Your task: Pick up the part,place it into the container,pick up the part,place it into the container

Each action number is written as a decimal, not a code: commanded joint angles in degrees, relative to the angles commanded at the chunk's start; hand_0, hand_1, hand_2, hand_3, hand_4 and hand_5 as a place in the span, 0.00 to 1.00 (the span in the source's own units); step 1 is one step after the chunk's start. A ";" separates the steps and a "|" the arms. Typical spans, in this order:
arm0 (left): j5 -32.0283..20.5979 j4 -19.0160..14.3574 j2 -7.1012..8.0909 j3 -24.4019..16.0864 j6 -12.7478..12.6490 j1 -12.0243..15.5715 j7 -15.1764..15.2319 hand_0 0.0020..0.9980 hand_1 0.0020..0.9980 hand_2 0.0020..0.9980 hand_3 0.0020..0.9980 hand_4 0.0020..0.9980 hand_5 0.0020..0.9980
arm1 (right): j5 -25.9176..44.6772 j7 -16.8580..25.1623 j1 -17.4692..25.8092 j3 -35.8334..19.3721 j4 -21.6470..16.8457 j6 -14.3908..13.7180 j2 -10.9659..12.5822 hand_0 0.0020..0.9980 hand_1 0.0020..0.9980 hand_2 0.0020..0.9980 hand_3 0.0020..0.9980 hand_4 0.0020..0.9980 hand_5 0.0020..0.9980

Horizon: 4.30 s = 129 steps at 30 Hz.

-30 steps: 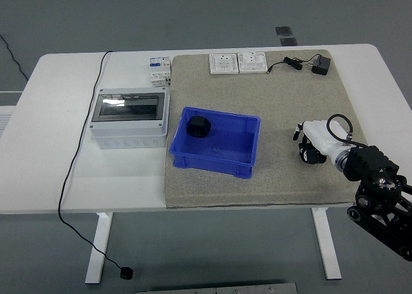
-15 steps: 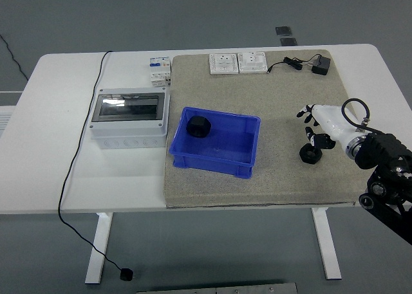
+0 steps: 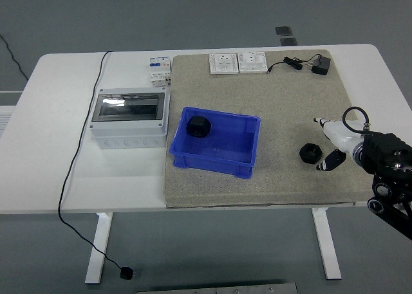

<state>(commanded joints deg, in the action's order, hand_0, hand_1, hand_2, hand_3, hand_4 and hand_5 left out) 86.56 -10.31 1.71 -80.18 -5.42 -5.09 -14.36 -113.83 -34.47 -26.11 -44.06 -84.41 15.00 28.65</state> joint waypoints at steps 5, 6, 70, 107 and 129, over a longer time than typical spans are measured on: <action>0.07 0.00 -0.01 0.06 0.00 -0.03 -0.01 0.71 0.57 0.53 0.52 0.54 0.49 | 1.03 0.60 -0.39 0.72 1.38 -1.52 -1.11 0.31 0.53 0.77 0.78 0.88 0.25; 0.17 0.00 -0.01 0.03 0.01 -0.04 -0.02 0.71 0.57 0.53 0.52 0.54 0.49 | 1.26 0.77 -0.52 0.89 1.74 -1.83 -1.36 0.31 0.53 0.77 0.78 0.88 0.25; 0.47 0.00 0.20 -0.02 -0.12 -0.20 -0.07 0.71 0.57 0.52 0.52 0.54 0.48 | 3.35 11.18 -10.55 10.90 7.85 -18.10 -13.93 0.33 0.65 0.76 0.79 0.75 0.20; 0.99 0.00 0.40 -0.33 -0.20 -0.27 -0.03 0.71 0.57 0.51 0.52 0.54 0.48 | 0.55 11.02 -14.02 9.34 18.33 -20.65 -17.41 0.34 0.66 0.78 0.82 0.86 0.30; 1.19 0.00 0.50 -0.35 -0.24 -0.48 0.17 0.71 0.57 0.51 0.52 0.54 0.48 | -2.85 10.48 -17.66 9.40 29.39 -19.28 -20.46 0.33 0.64 0.77 0.80 0.86 0.26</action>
<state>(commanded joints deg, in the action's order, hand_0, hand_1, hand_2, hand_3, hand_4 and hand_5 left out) 87.75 -10.31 2.22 -80.53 -5.66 -5.56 -14.19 -116.68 -23.98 -43.77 -34.65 -55.02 -4.28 8.19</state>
